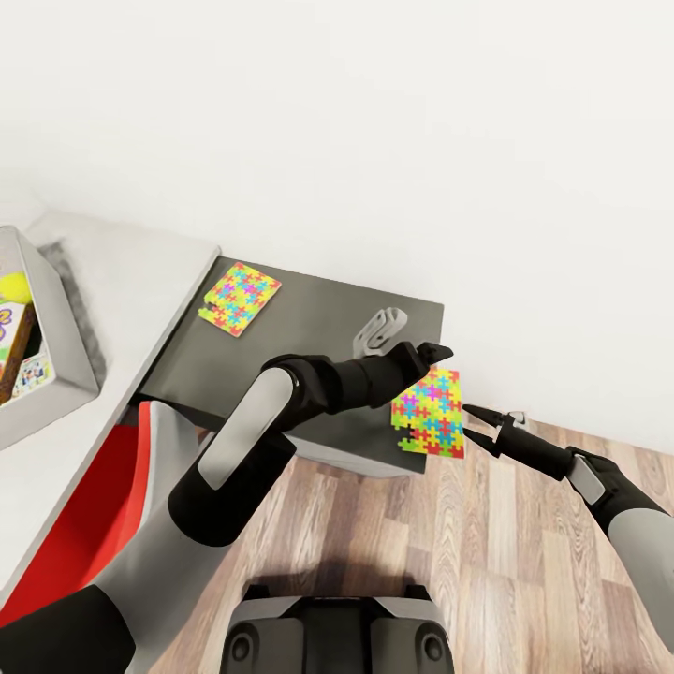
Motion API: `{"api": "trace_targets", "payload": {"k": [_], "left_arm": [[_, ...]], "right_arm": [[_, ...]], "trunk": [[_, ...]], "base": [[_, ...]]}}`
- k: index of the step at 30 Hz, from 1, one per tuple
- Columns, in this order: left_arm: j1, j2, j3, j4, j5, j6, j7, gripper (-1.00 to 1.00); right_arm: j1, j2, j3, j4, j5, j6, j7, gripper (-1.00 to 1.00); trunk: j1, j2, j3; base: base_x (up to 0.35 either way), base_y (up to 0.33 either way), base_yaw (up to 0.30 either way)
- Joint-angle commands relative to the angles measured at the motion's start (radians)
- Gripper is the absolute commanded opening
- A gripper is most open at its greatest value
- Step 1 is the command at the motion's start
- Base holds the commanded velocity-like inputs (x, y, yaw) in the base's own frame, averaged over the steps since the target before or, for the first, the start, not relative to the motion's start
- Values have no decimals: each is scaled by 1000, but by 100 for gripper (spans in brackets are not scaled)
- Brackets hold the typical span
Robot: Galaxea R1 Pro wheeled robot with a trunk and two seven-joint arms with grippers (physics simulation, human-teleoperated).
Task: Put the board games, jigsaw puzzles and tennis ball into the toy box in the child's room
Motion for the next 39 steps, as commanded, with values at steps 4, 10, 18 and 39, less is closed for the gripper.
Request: {"api": "trace_targets", "payload": {"k": [4, 10, 18, 39], "left_arm": [[-1, 0, 1, -1, 5, 2, 7, 100], [-1, 0, 1, -1, 6, 2, 7, 100], [-1, 0, 0, -1, 6, 2, 8, 100], [-1, -1, 0, -1, 6, 2, 9, 100]], "right_arm": [[0, 0, -1, 0, -2, 7, 1, 100], [-1, 0, -1, 0, -2, 7, 0, 100], [-1, 0, -1, 0, -2, 7, 0, 100], [-1, 0, -2, 0, -2, 7, -34, 100]], "trunk": [[1, -2, -1], [1, -2, -1], [1, -2, 0], [1, -2, 7]], "base": [[0, 0, 36], [0, 0, 17], [0, 0, 8], [0, 0, 112]]}}
